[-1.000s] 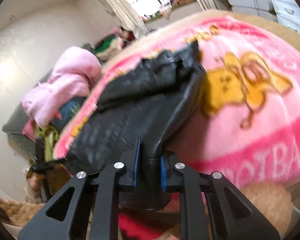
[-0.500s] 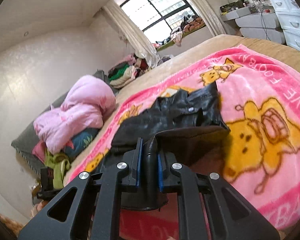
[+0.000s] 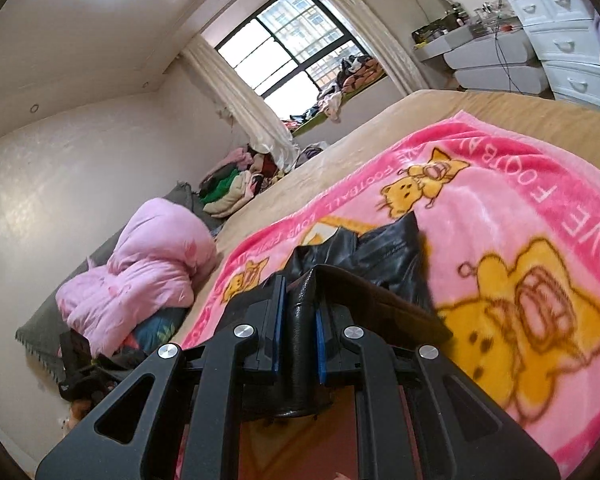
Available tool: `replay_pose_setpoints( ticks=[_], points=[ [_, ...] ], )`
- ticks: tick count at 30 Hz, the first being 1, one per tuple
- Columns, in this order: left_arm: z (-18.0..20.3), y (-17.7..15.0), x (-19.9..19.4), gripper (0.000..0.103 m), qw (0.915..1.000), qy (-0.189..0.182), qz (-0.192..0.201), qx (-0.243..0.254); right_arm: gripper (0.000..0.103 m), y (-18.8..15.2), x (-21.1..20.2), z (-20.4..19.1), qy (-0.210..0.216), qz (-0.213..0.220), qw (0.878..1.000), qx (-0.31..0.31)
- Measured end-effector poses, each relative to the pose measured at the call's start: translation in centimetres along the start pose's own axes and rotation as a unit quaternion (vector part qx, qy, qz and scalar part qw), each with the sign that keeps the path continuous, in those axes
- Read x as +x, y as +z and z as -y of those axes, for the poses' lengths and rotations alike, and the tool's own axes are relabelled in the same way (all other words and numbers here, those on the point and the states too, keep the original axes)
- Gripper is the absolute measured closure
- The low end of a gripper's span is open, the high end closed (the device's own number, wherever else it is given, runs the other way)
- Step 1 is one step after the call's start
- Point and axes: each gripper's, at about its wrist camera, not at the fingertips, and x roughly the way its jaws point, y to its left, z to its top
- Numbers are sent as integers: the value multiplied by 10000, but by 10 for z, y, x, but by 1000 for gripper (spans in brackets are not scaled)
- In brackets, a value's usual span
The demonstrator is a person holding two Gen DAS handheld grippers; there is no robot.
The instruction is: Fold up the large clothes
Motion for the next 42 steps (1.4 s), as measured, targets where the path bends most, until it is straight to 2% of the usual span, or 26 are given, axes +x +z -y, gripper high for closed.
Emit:
replay_pose_setpoints(
  ticks=[5, 13, 25, 29, 32, 34, 36, 37, 38, 42],
  points=[
    [6, 34, 24, 92, 9997, 136, 164, 70, 92, 15, 24, 4, -95, 41, 9999, 70],
    [-1, 64, 67, 92, 9993, 350, 129, 19, 92, 29, 65, 18, -353, 88, 9992, 174],
    [-18, 75, 108, 92, 9984, 553, 56, 33, 89, 26, 108, 46, -626, 75, 9979, 138],
    [-27, 76, 115, 91, 9972, 746, 39, 81, 87, 24, 116, 51, -765, 55, 9971, 7],
    [-36, 76, 118, 89, 9975, 713, 5, 1, 85, 24, 124, 57, -809, -4, 9967, 45],
    [-38, 74, 121, 88, 9972, 740, -15, 59, 82, 23, 129, 60, -828, -23, 9965, 60],
    [-39, 72, 122, 86, 9971, 748, -19, 96, 71, 22, 134, 62, -856, -52, 9963, 72],
    [-39, 72, 122, 84, 9973, 735, -20, 84, 60, 21, 134, 63, -870, -42, 9962, 97],
    [-39, 72, 122, 81, 9974, 721, 5, 68, 54, 19, 132, 66, -845, 3, 9963, 157],
    [-36, 72, 115, 71, 9962, 825, 223, 144, 53, 17, 127, 74, -598, 32, 9977, 325]
  ],
)
